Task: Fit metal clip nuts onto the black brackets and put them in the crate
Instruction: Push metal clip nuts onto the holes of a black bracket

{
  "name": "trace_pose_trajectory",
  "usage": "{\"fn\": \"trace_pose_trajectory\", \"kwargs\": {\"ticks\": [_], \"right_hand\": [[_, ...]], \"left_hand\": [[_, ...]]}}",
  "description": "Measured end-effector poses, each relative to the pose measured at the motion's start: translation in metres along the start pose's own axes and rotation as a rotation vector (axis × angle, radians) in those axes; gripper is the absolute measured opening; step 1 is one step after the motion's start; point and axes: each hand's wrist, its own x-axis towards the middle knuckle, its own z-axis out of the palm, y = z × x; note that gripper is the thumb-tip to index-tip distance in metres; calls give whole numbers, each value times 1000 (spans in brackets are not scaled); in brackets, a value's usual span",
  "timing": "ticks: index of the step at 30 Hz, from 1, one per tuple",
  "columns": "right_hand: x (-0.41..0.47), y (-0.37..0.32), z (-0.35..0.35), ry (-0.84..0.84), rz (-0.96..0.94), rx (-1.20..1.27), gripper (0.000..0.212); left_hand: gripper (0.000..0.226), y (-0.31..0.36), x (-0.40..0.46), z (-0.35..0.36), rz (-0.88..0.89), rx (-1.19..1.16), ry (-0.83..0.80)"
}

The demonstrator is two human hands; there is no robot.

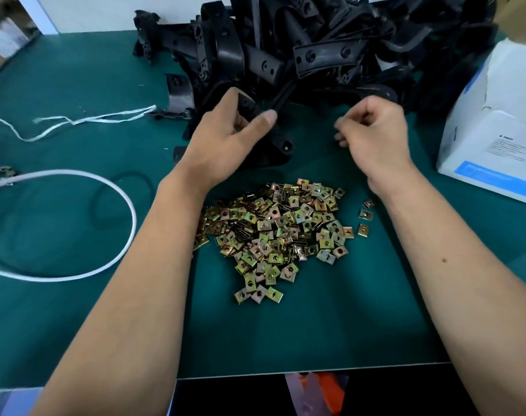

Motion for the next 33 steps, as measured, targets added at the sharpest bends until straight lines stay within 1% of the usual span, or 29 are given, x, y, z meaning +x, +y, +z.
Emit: {"fn": "trace_pose_trajectory", "kwargs": {"ticks": [1,3,6,8,10,15,19,22,27,29,33], "right_hand": [[1,1,-2,40,-15,-34,11],[-3,-1,-2,29,-36,39,10],[-14,-10,2,-126,-101,215,13],[-20,-15,7,-231,-122,288,10],[-24,-18,10,-284,-106,333,5],[-28,-16,13,-285,-53,326,22],[-28,-16,11,-267,-56,315,31],[-30,-16,13,-277,-62,320,26],[-30,-18,14,-362,-44,385,8],[-29,-17,12,-397,-33,378,10],[-29,-18,11,-416,-37,338,12]], "left_hand": [[48,0,0,0,20,19,-14],[51,2,-1,0,42,63,-33],[53,6,-2,1,62,71,-32],[56,10,-2,0,70,53,-42],[59,13,-2,-1,65,26,-60],[63,18,-2,1,66,-3,-86],[66,15,-2,3,18,-51,-84],[74,13,-1,2,9,-54,-86],[93,15,-3,1,16,-31,-106],[97,16,-3,1,27,-30,-120],[105,16,-2,0,41,-13,-142]]}}
